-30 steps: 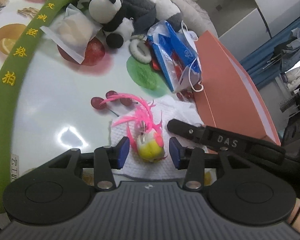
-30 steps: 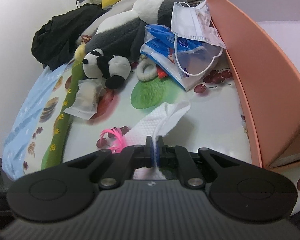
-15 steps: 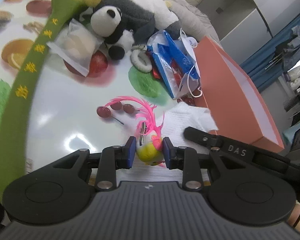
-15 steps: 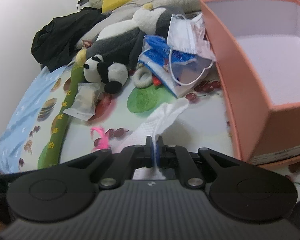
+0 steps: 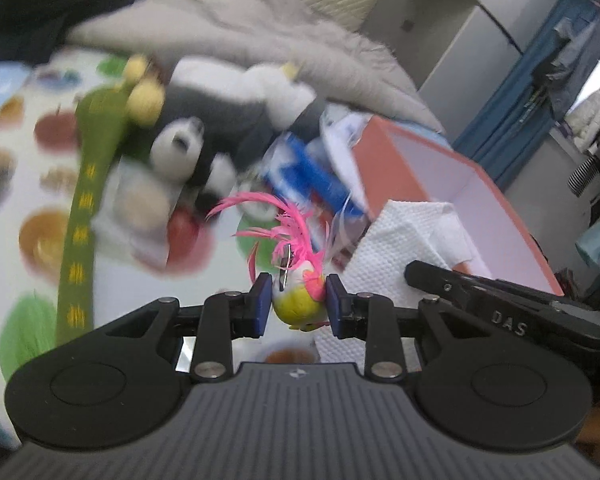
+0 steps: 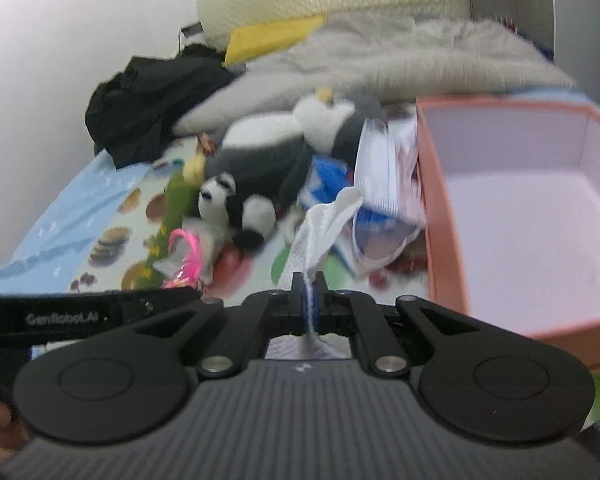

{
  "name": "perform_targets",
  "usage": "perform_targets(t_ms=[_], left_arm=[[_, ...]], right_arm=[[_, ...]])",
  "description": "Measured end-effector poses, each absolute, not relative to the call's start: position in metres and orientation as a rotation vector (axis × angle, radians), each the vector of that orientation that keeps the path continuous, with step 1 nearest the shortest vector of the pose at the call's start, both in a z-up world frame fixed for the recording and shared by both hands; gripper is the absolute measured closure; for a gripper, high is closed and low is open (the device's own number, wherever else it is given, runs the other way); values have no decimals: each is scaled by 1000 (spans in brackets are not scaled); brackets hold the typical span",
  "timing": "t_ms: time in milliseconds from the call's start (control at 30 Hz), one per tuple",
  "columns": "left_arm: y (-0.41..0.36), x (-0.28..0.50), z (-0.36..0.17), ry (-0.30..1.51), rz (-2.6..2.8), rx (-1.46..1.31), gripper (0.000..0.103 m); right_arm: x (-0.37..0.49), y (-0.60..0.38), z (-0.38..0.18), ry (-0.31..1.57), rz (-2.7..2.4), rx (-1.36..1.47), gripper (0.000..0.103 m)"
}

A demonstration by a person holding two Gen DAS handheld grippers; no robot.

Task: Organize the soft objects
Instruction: 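Lift the feather toy with the left tool while the right tool lifts the white wipe, then carry both items over the pink box and open both tools to drop them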

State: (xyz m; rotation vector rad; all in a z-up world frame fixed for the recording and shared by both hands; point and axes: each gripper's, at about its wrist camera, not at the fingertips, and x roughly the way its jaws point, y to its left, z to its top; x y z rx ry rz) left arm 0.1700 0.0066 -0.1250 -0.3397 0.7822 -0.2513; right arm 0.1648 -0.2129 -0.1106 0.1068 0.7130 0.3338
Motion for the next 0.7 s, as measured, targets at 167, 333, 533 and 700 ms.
perform_targets(t_ms=[167,333,533,700], left_arm=[[-6,192,-82,733,-293,-271,69],[-28,215,-36,677,-347,-236,69],[-72,245,10,629,-431,-200,69],[-127,270,28,639,-500,-139,69]], right_arm=[[168,-222,-67,615,311,72,97],[175,-238,-20,507,258,27,97],[186,-275,33,412,165,-10,97],[206,-320,47,449,80,6,97]])
